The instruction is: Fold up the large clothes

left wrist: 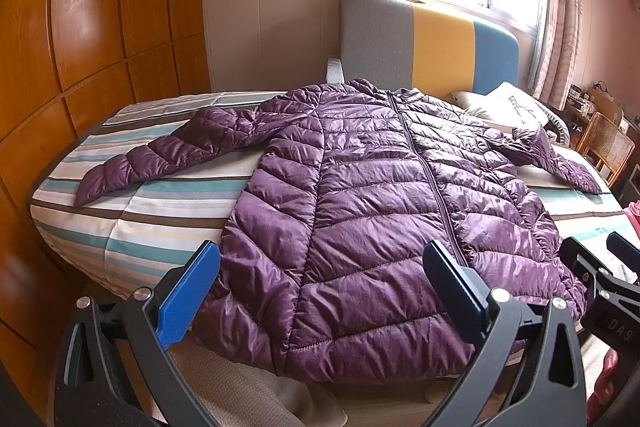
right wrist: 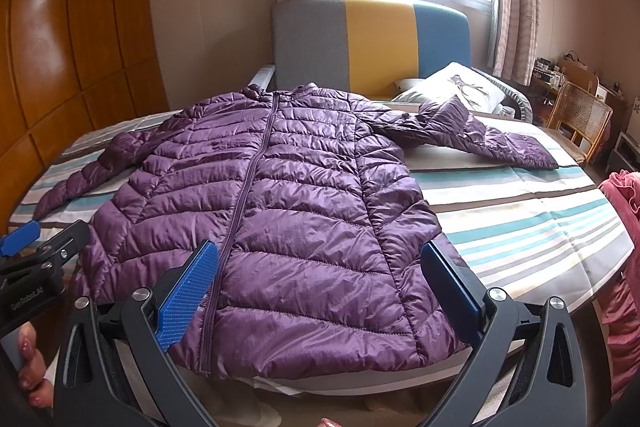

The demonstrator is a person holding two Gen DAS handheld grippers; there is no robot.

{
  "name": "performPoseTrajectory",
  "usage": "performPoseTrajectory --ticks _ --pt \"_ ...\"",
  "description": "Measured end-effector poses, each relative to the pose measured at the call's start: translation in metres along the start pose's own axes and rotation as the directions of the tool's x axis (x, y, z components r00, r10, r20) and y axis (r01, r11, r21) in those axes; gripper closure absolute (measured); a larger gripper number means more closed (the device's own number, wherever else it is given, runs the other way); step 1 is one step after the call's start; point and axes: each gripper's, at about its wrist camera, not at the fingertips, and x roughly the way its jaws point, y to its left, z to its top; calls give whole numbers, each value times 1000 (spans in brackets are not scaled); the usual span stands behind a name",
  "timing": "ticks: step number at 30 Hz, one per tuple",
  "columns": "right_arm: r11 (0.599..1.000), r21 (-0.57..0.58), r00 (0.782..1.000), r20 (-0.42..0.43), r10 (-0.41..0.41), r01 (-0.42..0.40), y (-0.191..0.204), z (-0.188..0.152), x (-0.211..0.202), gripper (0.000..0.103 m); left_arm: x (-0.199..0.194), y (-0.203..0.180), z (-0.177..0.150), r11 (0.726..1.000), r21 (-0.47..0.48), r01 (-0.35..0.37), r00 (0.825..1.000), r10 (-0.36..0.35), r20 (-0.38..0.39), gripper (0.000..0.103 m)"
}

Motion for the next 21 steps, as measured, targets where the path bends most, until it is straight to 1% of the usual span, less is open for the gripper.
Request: performPoseTrajectory --ticks 13,21 --pt "1000 7 1000 0 2 -2 -1 0 1 3 1 -1 0 1000 1 -3 1000 3 -6 2" --pt "999 32 999 -50 -3 4 -14 -2 17 3 12 2 -3 1000 -9 -10 999 10 -40 2"
